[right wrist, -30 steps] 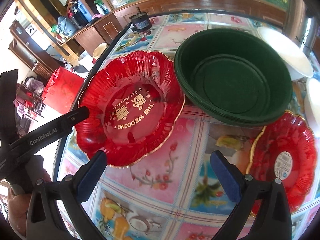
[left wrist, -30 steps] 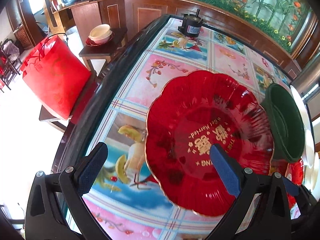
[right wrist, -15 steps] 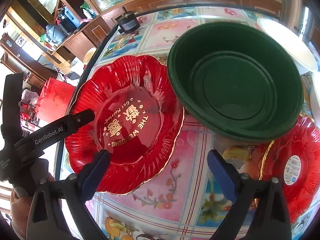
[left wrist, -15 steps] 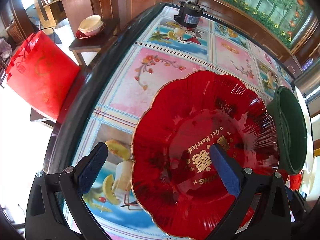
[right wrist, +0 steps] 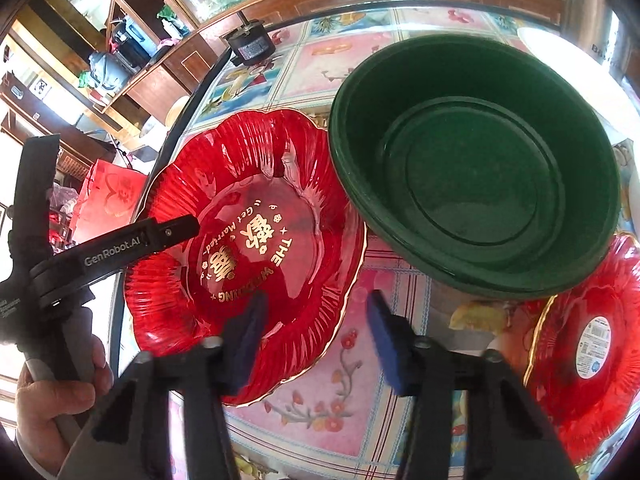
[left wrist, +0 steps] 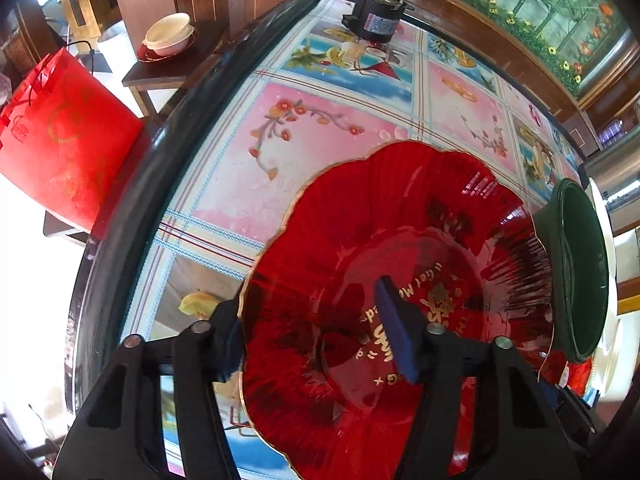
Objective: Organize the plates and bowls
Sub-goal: 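Close the left tool on the rim of the red wedding plate, then carry the wedding plate toward the table edge, lower it, open left tool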
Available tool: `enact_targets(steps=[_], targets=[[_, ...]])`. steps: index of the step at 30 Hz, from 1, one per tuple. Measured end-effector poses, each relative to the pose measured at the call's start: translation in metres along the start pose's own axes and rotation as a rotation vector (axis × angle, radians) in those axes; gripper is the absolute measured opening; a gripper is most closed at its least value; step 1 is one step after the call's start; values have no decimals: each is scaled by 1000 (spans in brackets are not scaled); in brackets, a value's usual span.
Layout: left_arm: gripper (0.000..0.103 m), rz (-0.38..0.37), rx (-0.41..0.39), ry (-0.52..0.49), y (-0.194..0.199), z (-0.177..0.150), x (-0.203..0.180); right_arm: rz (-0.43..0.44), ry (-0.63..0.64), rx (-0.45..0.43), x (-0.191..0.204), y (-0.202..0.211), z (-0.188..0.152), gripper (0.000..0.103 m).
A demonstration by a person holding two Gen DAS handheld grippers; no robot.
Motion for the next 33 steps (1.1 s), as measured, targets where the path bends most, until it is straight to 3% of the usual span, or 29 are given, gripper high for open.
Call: enact_targets(steps=[9, 11, 27, 28, 29, 30, 33], targets=[[39, -30, 33, 57, -6, 5, 12, 23, -32, -4, -6, -4, 2, 22], [39, -51, 45, 79, -6, 5, 15, 28, -42, -10, -7, -3, 2, 21], [39, -13, 94, 96, -2, -3, 22, -26, 23, 15, -14, -3, 24, 21], [38, -11, 97, 96, -3, -4, 22, -25, 32, 22, -14, -4, 26, 21], [22, -2, 101, 94, -3, -4, 22, -25, 38, 24, -14, -5, 28, 17], [22, -1, 104, 95, -4, -4, 22, -25, 46, 25, -14, -5, 30, 9], [22, -9, 115, 102, -5, -4, 23, -33, 73, 33, -15, -7, 35, 6]])
Point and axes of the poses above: each gripper's, at about its wrist camera, not at the fingertips, and y roughly against the way its jaws point, x to its left, z to its top, the point moved 2 cm from there along -y, roughly the way its jaws point, and after that the axes turned 8 degrees about z, right-handed, at the moved point
